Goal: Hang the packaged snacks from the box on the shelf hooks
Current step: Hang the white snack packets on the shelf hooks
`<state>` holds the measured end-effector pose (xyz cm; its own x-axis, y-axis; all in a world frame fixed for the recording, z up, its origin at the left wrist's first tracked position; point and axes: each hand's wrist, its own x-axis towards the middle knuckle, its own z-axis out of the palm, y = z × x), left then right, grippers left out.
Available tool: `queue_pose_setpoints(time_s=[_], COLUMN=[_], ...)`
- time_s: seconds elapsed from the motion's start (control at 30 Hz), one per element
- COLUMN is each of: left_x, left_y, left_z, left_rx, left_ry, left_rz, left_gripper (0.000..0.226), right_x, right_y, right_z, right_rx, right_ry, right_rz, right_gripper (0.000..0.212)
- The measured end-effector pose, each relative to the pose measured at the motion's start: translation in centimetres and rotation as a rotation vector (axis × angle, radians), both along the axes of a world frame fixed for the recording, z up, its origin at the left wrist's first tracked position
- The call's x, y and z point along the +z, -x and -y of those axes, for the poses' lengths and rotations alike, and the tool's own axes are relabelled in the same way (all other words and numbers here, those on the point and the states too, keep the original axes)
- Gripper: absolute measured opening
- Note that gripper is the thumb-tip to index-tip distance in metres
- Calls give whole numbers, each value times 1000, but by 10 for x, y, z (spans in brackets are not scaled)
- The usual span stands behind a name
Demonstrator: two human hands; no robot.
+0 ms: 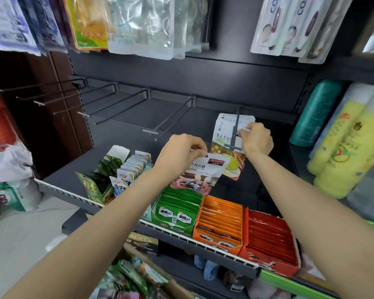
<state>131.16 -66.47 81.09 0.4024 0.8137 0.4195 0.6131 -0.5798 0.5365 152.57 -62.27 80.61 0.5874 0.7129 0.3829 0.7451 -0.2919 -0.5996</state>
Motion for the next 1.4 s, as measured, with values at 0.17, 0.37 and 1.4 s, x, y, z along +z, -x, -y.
queue_pose_setpoints(time_s=[0.17, 0.37, 1.4], left_x=[-2, -1, -13], left_y=[-8, -19, -60], left_z=[7, 20, -5], left_rx=[-38, -101, 255], left_ry=[-5, 39, -158], left_rz=[35, 106, 225], left_gripper=[8, 10, 20], right_x=[-10, -13, -17], right_y=[2, 11, 6], right_z=[39, 108, 67], right_rx=[134, 557, 297], right_ry=[-191, -154, -287], right_rz=[-10, -432, -73], right_gripper=[36, 17, 15])
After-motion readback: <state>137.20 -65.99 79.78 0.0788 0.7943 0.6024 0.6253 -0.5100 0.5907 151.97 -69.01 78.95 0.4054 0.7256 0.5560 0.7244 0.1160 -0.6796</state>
